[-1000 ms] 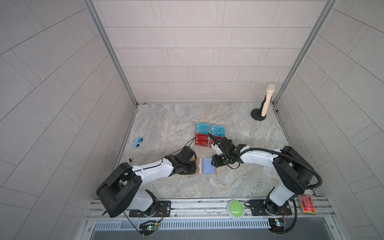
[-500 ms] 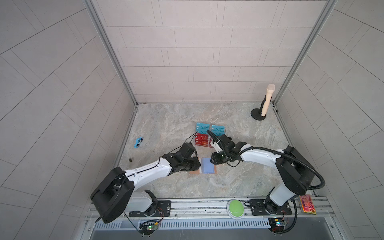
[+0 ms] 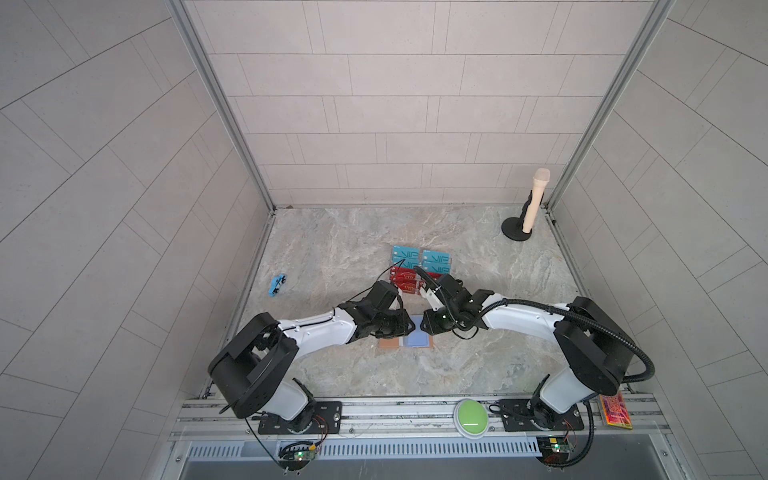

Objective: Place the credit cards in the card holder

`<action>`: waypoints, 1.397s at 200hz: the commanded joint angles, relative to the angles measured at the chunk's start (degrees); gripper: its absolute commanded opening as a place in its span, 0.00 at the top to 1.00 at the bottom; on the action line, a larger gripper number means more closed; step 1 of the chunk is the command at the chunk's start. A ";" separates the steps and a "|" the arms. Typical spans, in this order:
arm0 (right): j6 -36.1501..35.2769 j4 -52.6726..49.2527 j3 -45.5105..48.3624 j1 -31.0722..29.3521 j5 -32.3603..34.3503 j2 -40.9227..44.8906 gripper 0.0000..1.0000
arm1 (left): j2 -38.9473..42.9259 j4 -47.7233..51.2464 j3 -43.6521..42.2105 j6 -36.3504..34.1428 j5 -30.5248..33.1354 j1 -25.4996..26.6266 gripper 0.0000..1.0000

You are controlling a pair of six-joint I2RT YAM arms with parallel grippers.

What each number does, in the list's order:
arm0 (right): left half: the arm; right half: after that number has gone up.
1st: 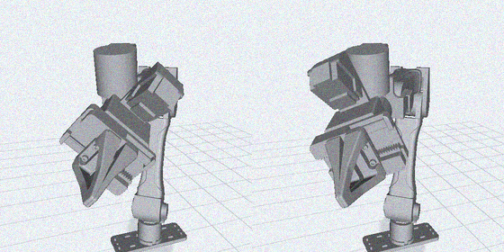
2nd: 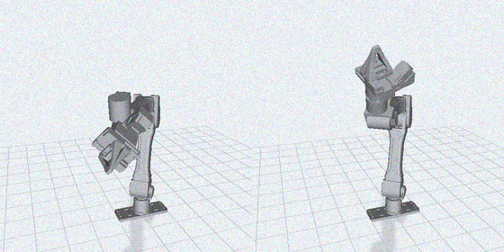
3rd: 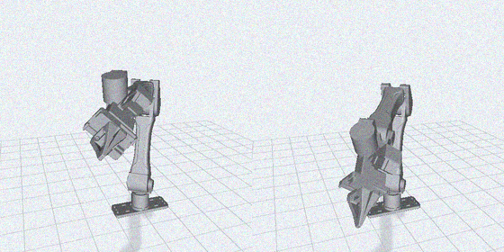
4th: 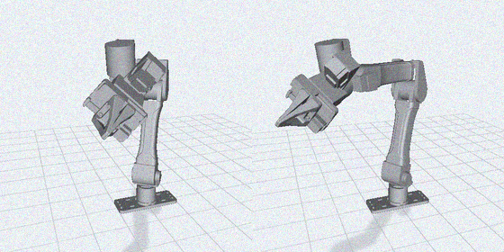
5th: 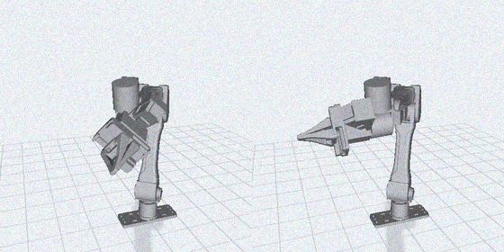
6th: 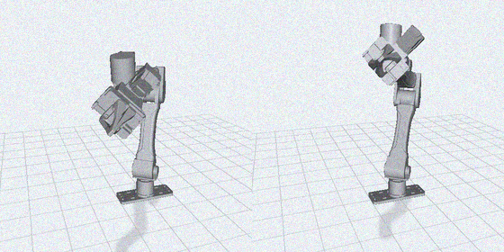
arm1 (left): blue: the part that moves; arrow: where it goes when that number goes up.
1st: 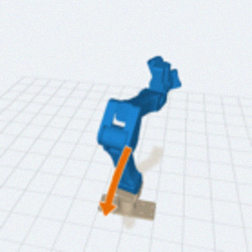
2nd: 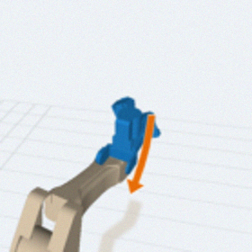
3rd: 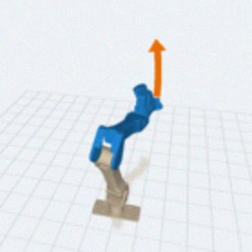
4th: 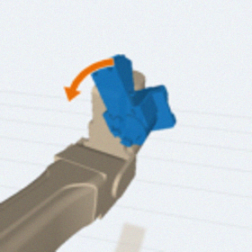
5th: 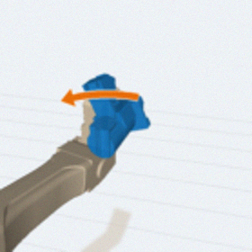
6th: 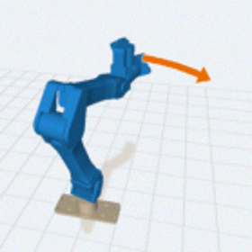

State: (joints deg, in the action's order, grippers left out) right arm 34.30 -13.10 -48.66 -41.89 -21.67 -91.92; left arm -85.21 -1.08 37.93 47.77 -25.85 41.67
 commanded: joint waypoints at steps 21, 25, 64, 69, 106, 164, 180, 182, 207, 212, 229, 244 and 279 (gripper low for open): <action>0.63 0.58 0.94 -0.12 1.05 -1.24 0.77 | -2.43 -4.83 -1.27 0.25 -1.46 -0.98 0.69; 0.59 0.43 0.91 -0.12 1.17 -1.29 0.78 | -2.38 -4.93 -1.47 0.43 -0.98 -0.98 0.69; 0.24 -0.66 0.82 -0.12 2.49 -1.76 0.79 | -3.46 -6.12 -1.80 0.74 -0.17 -1.04 0.68; 0.24 -0.69 0.85 -0.12 2.52 -1.81 0.79 | -3.67 -6.08 -1.81 0.75 -0.02 -1.04 0.68; 0.15 -1.04 0.94 -0.15 2.64 -2.44 0.79 | -5.55 -7.50 -2.03 1.06 -0.78 -1.08 0.66; -0.15 -1.57 0.37 -0.12 2.69 -2.69 0.79 | -5.90 -8.44 -2.66 1.44 -1.03 -1.06 0.65; -0.18 -1.67 0.28 -0.14 2.68 -2.72 0.79 | -5.50 -8.74 -3.33 1.63 -1.05 -1.06 0.65; -0.20 -1.67 0.25 -0.15 2.62 -2.73 0.79 | -5.39 -8.76 -3.38 1.63 -1.05 -1.06 0.65; -0.29 -1.80 0.01 -0.12 2.42 -2.90 0.80 | -4.32 -8.87 -3.85 1.79 -0.44 -1.39 0.64; -0.29 -1.84 0.00 -0.13 2.51 -2.91 0.80 | -4.13 -8.85 -3.78 1.87 -0.27 -1.50 0.64; -0.42 -2.35 -0.14 -0.12 2.60 -2.75 0.80 | -3.80 -8.94 -3.24 2.07 0.28 -1.68 0.63; -0.61 -2.89 -0.16 -0.13 2.85 -2.48 0.80 | -3.87 -9.06 -2.86 2.15 0.38 -1.68 0.62; -0.62 -2.98 -0.22 -0.12 3.01 -2.42 0.81 | -5.08 -9.37 -2.60 1.98 0.02 -1.68 0.61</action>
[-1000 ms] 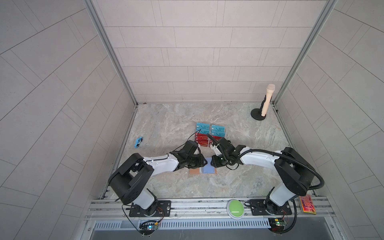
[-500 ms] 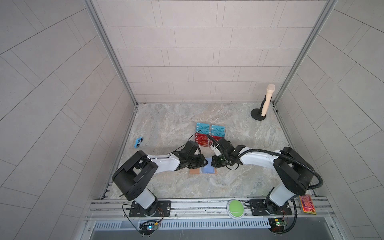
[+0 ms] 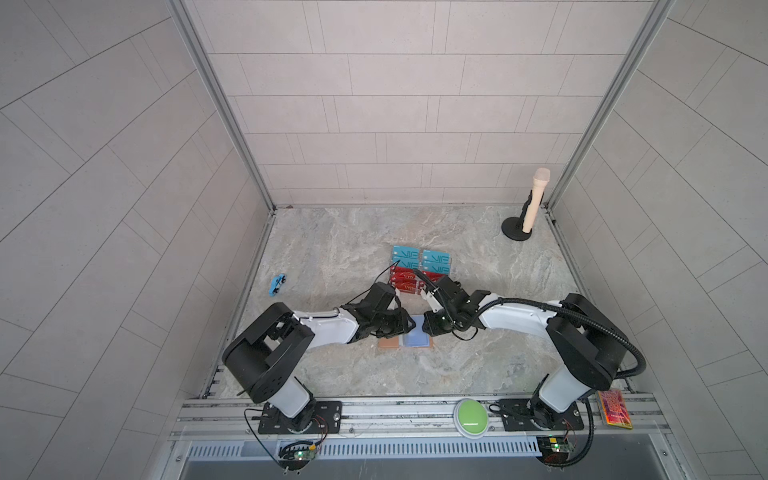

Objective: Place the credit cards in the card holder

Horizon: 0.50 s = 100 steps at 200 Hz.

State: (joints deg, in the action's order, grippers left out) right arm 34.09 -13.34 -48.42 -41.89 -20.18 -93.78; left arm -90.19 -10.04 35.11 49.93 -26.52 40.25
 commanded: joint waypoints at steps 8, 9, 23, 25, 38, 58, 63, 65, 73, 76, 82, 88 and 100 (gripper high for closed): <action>-0.29 -2.59 -0.53 -0.12 1.51 -0.70 0.82 | -0.31 -0.50 0.21 -0.23 0.62 -0.28 0.62; -0.27 -2.58 -0.53 -0.12 1.49 -0.70 0.82 | -0.32 -0.50 0.21 -0.21 0.61 -0.27 0.61; -0.16 -2.41 -0.59 -0.17 1.38 -0.98 0.82 | -0.56 -1.00 -0.04 -0.10 0.05 -0.26 0.61; -0.18 -2.39 -0.59 -0.13 1.38 -1.04 0.82 | -0.54 -1.02 -0.04 -0.08 -0.07 -0.26 0.61; -0.07 -2.30 -0.64 -0.24 1.38 -1.08 0.82 | -0.68 -1.96 -0.34 0.16 -1.06 -0.26 0.61; -0.02 -2.30 -0.84 -0.26 1.37 -1.14 0.82 | -1.25 -3.12 -0.71 0.80 -2.37 -0.26 0.61; 0.01 -2.34 -0.85 -0.22 1.38 -1.10 0.82 | -1.30 -3.81 -0.83 1.01 -2.89 -0.26 0.61; 0.06 -2.38 -0.87 -0.21 1.38 -1.13 0.82 | -1.37 -4.08 -0.84 1.15 -2.98 -0.26 0.61; 0.05 -2.39 -0.96 -0.32 1.38 -1.14 0.82 | -1.61 -4.99 -1.17 1.68 -3.47 -0.26 0.61; 0.02 -2.39 -0.99 -0.31 1.35 -1.10 0.82 | -1.59 -5.33 -1.31 1.85 -3.57 -0.26 0.61; 0.07 -2.48 -0.98 -0.34 1.46 -1.14 0.82 | -1.55 -5.63 -1.65 2.13 -3.62 -0.26 0.61; 0.06 -2.49 -1.12 -0.31 1.46 -1.06 0.82 | -1.38 -5.90 -1.79 2.35 -3.53 -0.26 0.61; 0.07 -2.57 -1.18 -0.30 1.46 -0.95 0.82 | -1.14 -6.34 -2.16 2.66 -3.52 -0.26 0.61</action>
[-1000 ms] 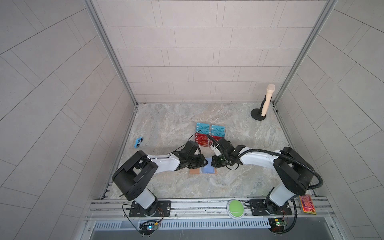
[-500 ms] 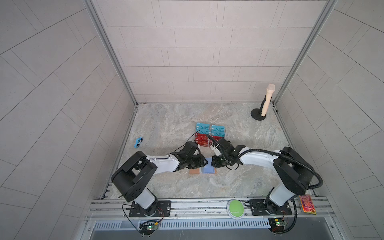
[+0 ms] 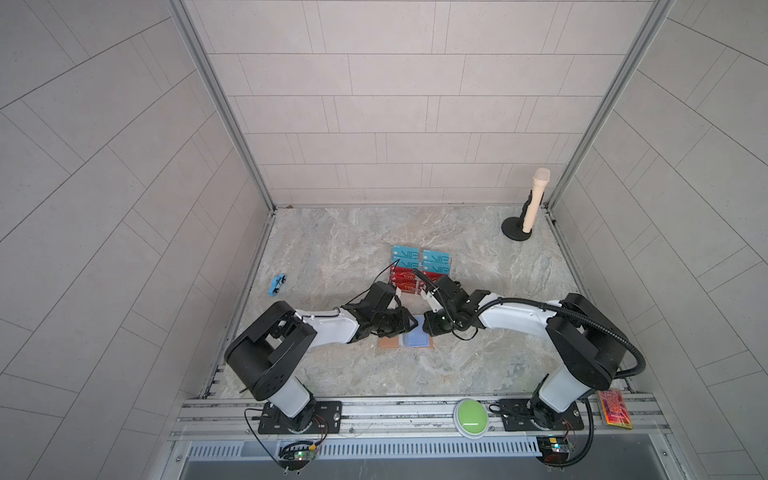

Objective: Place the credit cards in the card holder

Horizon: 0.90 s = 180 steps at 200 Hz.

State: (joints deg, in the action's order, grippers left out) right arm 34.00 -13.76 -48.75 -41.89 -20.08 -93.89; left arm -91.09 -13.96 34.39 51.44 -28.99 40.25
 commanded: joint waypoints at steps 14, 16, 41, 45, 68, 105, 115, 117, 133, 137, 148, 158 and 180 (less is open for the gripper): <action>0.19 -2.15 -0.83 -0.41 1.37 -0.73 0.82 | 0.15 -3.28 -1.86 1.77 -1.27 -0.27 0.61; 0.19 -2.22 -0.89 -0.39 1.40 -0.72 0.82 | 0.20 -3.45 -1.96 1.87 -1.32 -0.26 0.61; 0.26 -2.24 -1.01 -0.48 1.43 -0.75 0.82 | 0.62 -6.26 -3.42 3.69 -2.35 -0.25 0.61; 0.20 -2.24 -1.00 -0.52 1.44 -0.74 0.82 | 0.65 -6.71 -3.66 4.01 -2.55 -0.29 0.61; 0.41 -2.16 -1.17 -0.68 1.38 -0.77 0.82 | 0.74 -11.10 -5.90 6.70 -3.66 -0.26 0.61; 0.47 -2.11 -1.30 -0.96 1.53 -0.95 0.82 | 0.97 -14.22 -8.30 8.75 -4.14 -0.26 0.61; 0.37 -2.15 -1.45 -1.02 1.52 -0.94 0.82 | 1.22 -14.76 -8.85 9.01 -4.14 -0.26 0.61; 0.37 -2.15 -1.42 -1.00 1.53 -0.95 0.82 | 1.21 -14.91 -8.96 9.00 -4.14 -0.30 0.61; 0.37 -2.08 -1.41 -1.00 1.51 -0.95 0.82 | 0.58 -15.72 -8.83 8.94 -4.47 -0.31 0.61; 0.39 -2.07 -1.42 -1.09 1.52 -0.95 0.82 | 0.29 -16.05 -8.68 8.99 -4.56 -0.26 0.61; 0.37 -2.22 -1.51 -1.09 1.50 -0.95 0.82 | -0.61 -17.70 -8.42 9.58 -5.03 -0.26 0.62; 0.44 -2.24 -1.44 -1.11 1.53 -0.76 0.82 | -1.46 -19.72 -8.23 10.38 -5.52 -0.26 0.62; 0.37 -2.34 -1.22 -1.10 1.71 -0.27 0.82 | -2.81 -20.52 -7.38 10.44 -5.79 -0.44 0.62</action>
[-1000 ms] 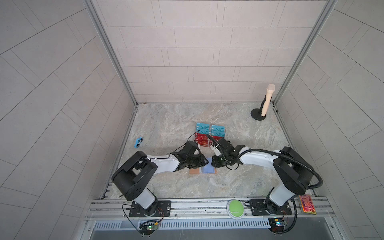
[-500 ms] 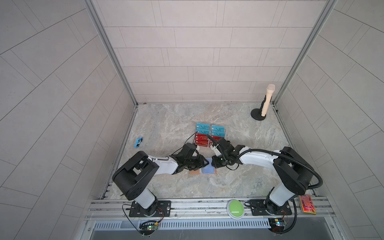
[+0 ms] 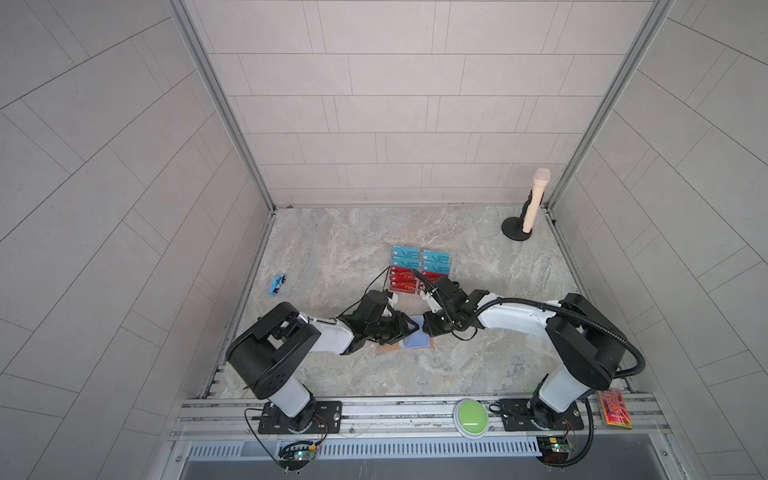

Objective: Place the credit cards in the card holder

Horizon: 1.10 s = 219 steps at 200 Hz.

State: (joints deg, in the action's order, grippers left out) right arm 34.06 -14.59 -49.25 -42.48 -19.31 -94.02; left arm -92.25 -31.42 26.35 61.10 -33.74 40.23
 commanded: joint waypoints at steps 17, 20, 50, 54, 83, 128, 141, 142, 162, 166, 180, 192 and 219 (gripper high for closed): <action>0.32 -1.43 -0.50 -0.52 1.11 0.42 0.82 | -2.38 -3.21 1.20 0.69 -0.99 -0.58 0.62; 0.35 -1.41 -0.54 -0.52 1.19 0.49 0.82 | -2.45 -3.21 1.23 0.54 -1.06 -0.69 0.62; 0.48 -0.88 -0.17 -0.50 1.46 2.02 0.82 | -3.45 -3.47 1.34 0.07 -0.88 -1.05 0.63; 0.48 -0.88 -0.17 -0.50 1.63 2.27 0.82 | -3.54 -3.68 1.33 -0.01 -0.99 -1.16 0.63; 0.41 -0.88 -0.26 -0.55 2.07 3.97 0.81 | -4.05 -5.66 0.62 0.47 -1.12 -1.36 0.66; 0.56 -0.97 -0.64 -0.47 2.35 5.34 0.80 | -3.45 -8.71 -0.87 1.20 -0.58 -1.56 0.81; 0.66 -1.00 -0.58 -0.41 2.34 5.50 0.80 | -3.51 -9.35 -0.90 1.52 -0.85 -1.55 0.83; 0.70 -0.98 -0.58 -0.41 2.34 5.50 0.80 | -3.49 -9.35 -0.88 1.50 -0.83 -1.55 0.83; 1.05 -0.88 -0.33 -0.42 2.70 6.07 0.80 | -3.23 -8.97 -0.81 1.15 -1.14 -1.56 0.89; 1.14 -0.88 -0.33 -0.45 2.71 6.23 0.80 | -3.20 -8.84 -0.69 1.11 -1.08 -1.56 0.90; 1.16 -0.88 -0.11 -0.34 3.07 6.91 0.80 | -3.12 -8.70 -0.78 1.00 -1.15 -1.56 0.92; 1.27 -0.89 0.12 -0.11 3.05 7.63 0.80 | -3.06 -8.53 -0.96 0.96 -1.11 -1.56 0.94; 2.11 0.24 1.77 1.08 2.89 9.69 0.80 | -2.44 -8.74 -2.15 0.86 -1.00 -1.56 0.95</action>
State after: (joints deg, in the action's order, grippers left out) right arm 34.81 -14.72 -49.15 -42.28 -17.50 -87.35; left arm -95.79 -38.96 25.71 62.54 -34.52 38.96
